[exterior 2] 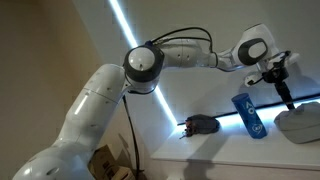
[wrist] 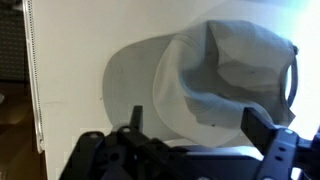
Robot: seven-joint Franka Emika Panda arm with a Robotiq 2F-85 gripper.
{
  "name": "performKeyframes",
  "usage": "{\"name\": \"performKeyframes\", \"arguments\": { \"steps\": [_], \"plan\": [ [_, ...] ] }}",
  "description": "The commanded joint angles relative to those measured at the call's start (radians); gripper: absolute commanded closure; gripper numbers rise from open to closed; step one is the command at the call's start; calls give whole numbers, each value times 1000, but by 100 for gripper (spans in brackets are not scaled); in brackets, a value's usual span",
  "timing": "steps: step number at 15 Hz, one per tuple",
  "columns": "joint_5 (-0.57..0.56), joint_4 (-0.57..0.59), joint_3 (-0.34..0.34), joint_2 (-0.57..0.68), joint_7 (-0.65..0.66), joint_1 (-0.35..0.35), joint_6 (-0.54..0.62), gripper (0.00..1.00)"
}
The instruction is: Move the white hat to the left, put the black hat on top of it, and move the shirt to the right
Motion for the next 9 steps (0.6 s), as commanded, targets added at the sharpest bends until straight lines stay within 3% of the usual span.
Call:
{"name": "performKeyframes", "arguments": {
  "steps": [1,4,9],
  "plan": [
    [0,-21,-4,-8,15,9,23,0],
    [0,-45,-13,-15,31,26,38,0],
    [-66,231,-29,139,209,21,-274,0]
  ]
}}
